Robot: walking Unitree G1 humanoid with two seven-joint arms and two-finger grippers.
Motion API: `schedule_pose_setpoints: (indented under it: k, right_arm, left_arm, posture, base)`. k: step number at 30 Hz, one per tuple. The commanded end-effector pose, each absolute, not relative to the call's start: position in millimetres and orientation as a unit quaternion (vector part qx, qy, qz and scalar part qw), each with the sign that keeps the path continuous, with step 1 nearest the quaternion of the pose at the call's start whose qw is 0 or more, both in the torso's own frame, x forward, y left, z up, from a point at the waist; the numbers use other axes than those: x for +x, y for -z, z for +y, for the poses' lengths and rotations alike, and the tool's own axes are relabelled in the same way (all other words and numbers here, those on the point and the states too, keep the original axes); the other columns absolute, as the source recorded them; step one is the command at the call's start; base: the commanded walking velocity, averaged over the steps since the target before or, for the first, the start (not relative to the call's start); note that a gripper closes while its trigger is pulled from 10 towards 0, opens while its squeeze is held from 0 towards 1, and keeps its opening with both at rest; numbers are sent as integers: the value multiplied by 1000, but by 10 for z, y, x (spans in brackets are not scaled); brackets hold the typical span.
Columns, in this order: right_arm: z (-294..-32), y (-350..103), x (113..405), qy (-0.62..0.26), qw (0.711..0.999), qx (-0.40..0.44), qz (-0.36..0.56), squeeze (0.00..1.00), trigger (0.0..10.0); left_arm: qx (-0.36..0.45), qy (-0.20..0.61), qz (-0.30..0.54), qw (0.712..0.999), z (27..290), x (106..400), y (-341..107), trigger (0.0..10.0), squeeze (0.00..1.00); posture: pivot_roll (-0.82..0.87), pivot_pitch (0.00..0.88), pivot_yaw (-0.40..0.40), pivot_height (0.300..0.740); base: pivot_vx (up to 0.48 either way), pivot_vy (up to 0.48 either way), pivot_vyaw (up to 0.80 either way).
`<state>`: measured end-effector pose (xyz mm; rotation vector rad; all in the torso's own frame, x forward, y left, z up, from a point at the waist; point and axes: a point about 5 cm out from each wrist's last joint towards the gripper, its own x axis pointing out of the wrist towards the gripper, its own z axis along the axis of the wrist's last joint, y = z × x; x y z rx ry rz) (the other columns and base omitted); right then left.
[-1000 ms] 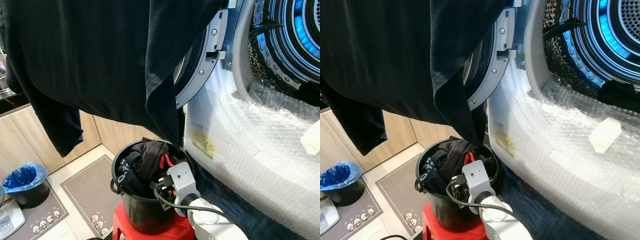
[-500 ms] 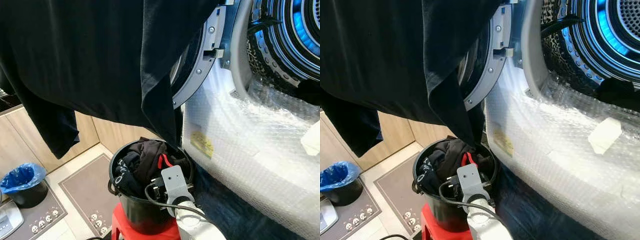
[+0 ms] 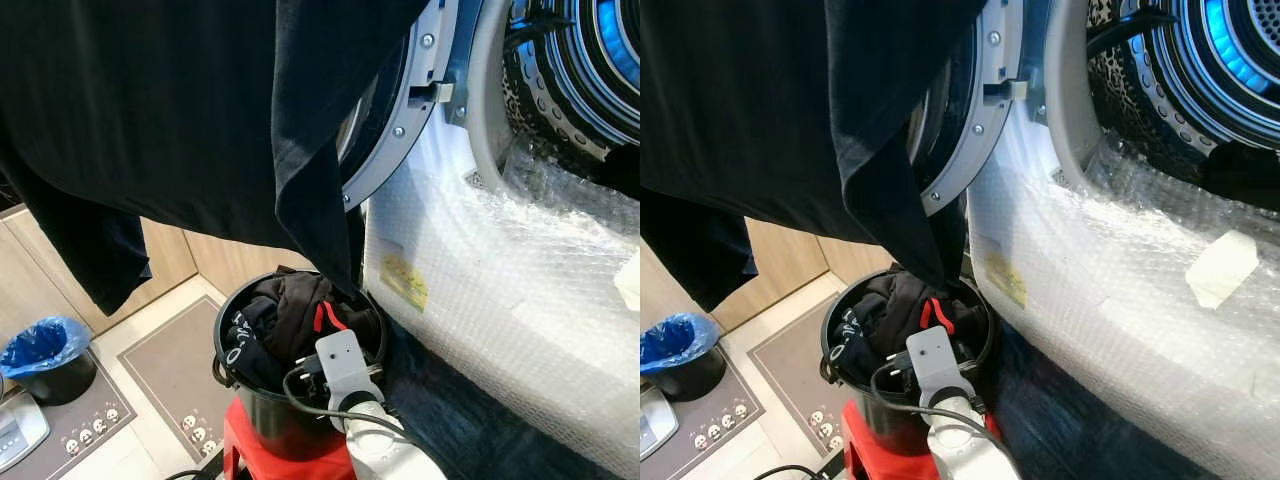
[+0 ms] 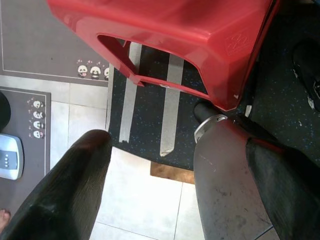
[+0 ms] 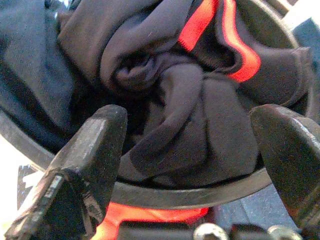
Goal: Clothes washing
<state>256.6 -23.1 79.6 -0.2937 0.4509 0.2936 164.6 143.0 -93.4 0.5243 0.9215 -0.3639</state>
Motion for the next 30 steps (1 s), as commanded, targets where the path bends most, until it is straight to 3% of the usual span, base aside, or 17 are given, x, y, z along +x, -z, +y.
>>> schedule_pose_setpoints:
  k: [1, 6, 8, 9, 10, 11, 12, 14, 15, 16, 30]
  right_arm:
    - [139, -863, 2389, -183, 951, -91, 231, 0, 10000]
    - [197, -834, 2323, -192, 946, -93, 242, 0, 10000]
    - [216, -828, 2299, -190, 945, -96, 247, 0, 9294]
    - [229, -826, 2292, -189, 945, -97, 248, 0, 8314]
    - [237, -823, 2287, -186, 945, -100, 249, 0, 5843]
    - [240, -822, 2285, -184, 945, -102, 250, 0, 5843]
    - [242, -811, 2289, -177, 945, -105, 254, 0, 4824]
    - [231, -799, 2295, -165, 945, -101, 262, 0, 4235]
    - [225, -801, 2303, -160, 946, -99, 264, 0, 2549]
    - [207, -812, 2330, -149, 948, -94, 265, 0, 0]
    - [197, -883, 2387, -121, 954, -78, 262, 0, 0]
  left_arm:
    - [217, 208, 511, 805, 1273, 1124, 1128, 10000, 0]
    - [211, 203, 515, 806, 1270, 1094, 1136, 10000, 0]
    - [209, 201, 515, 807, 1261, 1083, 1138, 10000, 0]
    - [207, 199, 516, 807, 1260, 1080, 1139, 10000, 0]
    - [206, 198, 516, 807, 1259, 1077, 1140, 10000, 0]
    - [206, 198, 517, 807, 1257, 1075, 1140, 10000, 0]
    - [205, 197, 517, 808, 1255, 1073, 1141, 10000, 0]
    - [204, 196, 517, 808, 1253, 1071, 1141, 10000, 0]
    - [204, 196, 517, 808, 1253, 1071, 1141, 10000, 0]
    - [203, 194, 517, 808, 1259, 1073, 1141, 10000, 0]
    - [204, 189, 519, 808, 1293, 1071, 1142, 10000, 0]
  posture:
    - [-22, 203, -36, 740]
    - [-15, 215, -41, 740]
    - [-9, 221, -45, 740]
    - [-9, 221, -45, 740]
    - [-7, 222, -45, 740]
    - [-7, 222, -46, 740]
    - [-6, 224, -46, 740]
    - [-3, 227, -46, 740]
    - [0, 230, -45, 740]
    - [-1, 230, -44, 740]
    - [-2, 226, -43, 740]
  base:
    - [0, 0, 0]
    - [0, 0, 0]
    - [0, 0, 0]
    - [0, 0, 0]
    - [0, 0, 0]
    - [0, 0, 0]
    - [0, 0, 0]
    - [0, 0, 0]
    - [0, 0, 0]
    - [0, 0, 0]
    - [0, 0, 0]
